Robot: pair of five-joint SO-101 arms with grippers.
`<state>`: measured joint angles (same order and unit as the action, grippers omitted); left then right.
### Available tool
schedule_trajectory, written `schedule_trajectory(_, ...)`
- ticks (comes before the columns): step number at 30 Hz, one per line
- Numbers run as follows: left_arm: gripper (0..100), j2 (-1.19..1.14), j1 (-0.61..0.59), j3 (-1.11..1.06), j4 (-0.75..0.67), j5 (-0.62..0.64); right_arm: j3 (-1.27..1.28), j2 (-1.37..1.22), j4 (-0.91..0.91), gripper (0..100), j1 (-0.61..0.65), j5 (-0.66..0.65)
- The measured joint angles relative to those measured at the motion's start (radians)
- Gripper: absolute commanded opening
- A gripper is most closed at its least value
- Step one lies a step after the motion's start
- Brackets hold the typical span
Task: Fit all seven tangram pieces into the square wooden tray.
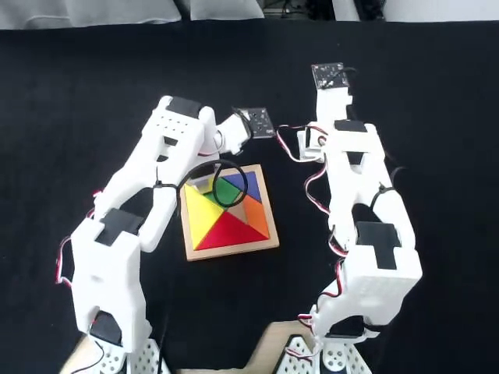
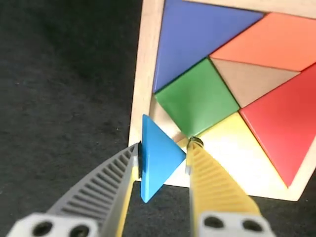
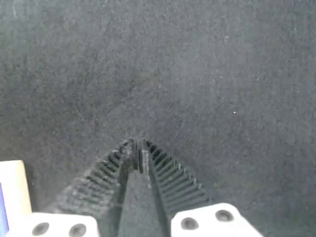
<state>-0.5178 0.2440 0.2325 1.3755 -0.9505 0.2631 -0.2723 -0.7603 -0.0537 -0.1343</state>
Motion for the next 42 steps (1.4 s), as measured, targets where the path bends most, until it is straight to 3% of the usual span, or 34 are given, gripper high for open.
schedule_trajectory(7,32,-0.006,0.0,0.0,0.0,0.0,0.0,0.0,0.0,1.1,0.0,0.0)
schedule_trajectory(15,31,-0.006,-0.074,0.003,-0.048,-0.005,0.0,0.0,0.0,1.1,0.0,0.0)
schedule_trajectory(23,28,-0.006,-0.207,0.109,0.02,0.002,0.0,0.0,0.0,1.1,0.0,0.0)
schedule_trajectory(26,26,-0.006,-0.207,0.161,0.077,0.1,0.0,0.0,0.0,1.1,0.0,0.0)
schedule_trajectory(34,23,0.101,-0.273,0.413,0.347,0.522,0.0,0.0,0.0,1.1,0.0,0.0)
schedule_trajectory(38,12,0.112,-0.318,0.242,0.348,0.667,0.0,0.0,-0.055,1.1,0.0,0.0)
schedule_trajectory(40,6,0.112,-0.358,0.107,0.296,0.692,0.0,0.0,-0.106,1.1,0.0,-0.003)
schedule_trajectory(42,6,0.112,-0.382,-0.034,0.241,0.695,0.0,0.0,-0.164,1.1,0.008,0.0)
